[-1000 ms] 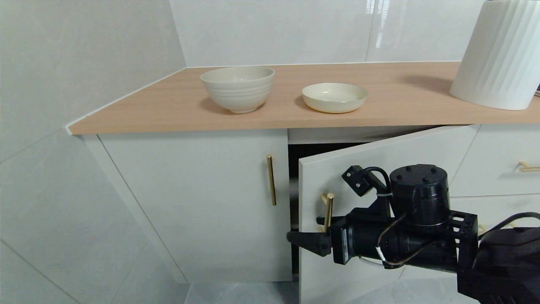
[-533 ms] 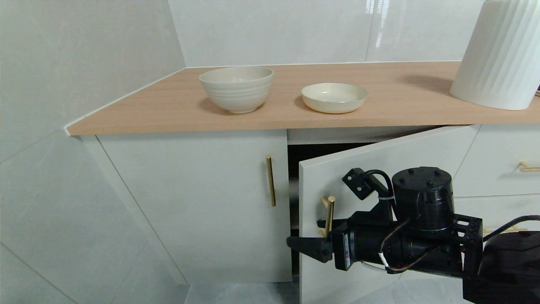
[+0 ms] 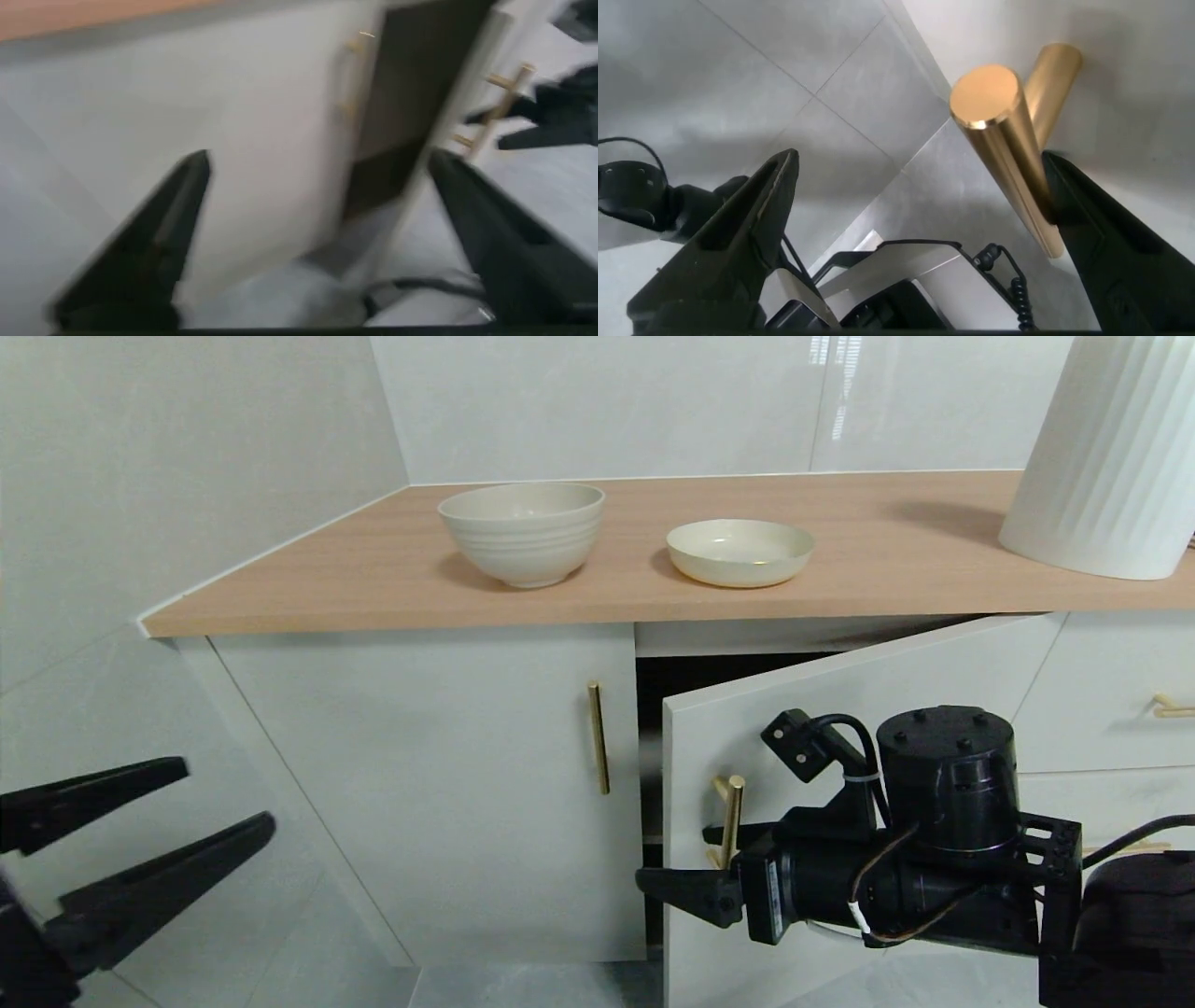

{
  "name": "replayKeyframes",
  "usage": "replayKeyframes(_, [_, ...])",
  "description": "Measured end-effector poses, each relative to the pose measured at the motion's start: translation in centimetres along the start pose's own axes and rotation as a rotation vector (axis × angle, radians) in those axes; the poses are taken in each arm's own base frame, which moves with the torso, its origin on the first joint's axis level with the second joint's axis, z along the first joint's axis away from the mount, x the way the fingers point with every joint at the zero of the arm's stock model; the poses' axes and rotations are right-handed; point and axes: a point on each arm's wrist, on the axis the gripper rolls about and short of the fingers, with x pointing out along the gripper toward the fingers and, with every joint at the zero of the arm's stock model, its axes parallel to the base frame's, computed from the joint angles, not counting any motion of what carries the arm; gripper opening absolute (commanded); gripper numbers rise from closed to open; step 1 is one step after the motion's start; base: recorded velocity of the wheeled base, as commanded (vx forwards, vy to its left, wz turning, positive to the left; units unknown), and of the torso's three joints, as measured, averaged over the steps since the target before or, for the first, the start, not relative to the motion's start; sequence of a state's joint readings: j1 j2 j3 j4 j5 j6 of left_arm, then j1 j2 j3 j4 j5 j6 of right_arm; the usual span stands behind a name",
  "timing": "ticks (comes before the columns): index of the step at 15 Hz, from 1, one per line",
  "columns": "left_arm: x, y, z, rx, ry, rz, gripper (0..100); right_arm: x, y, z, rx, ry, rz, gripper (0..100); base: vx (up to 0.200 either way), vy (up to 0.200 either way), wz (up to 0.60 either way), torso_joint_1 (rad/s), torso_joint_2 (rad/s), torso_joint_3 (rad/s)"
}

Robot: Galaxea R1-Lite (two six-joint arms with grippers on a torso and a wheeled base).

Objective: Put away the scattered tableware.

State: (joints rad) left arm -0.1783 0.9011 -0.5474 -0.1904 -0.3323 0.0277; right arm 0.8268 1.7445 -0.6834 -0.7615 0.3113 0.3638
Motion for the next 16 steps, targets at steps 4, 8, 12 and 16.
replayKeyframes(4, [6.0,-0.5,-0.1,-0.014,0.091,-0.162,0,0.0,0.0,0.0,-0.001,-0.002,0.003,100,0.000,0.000,0.00,0.000,0.00,0.000])
replayKeyframes(8, [12.7,-2.3,-0.9,-0.051,0.088,-0.287,0,-0.4,0.1,-0.3,-0.001,0.005,0.005,100,0.000,0.000,0.00,0.000,0.00,0.000])
replayKeyframes(12, [19.2,-4.7,-2.8,-0.159,0.088,-0.381,0,-1.0,0.4,-0.2,-0.004,-0.005,0.011,100,0.000,0.000,0.00,0.000,0.00,0.000])
replayKeyframes(16, [22.6,-6.4,-5.1,-0.173,0.105,-0.451,0,-1.2,0.6,-0.1,-0.007,-0.008,0.012,100,0.000,0.000,0.00,0.000,0.00,0.000])
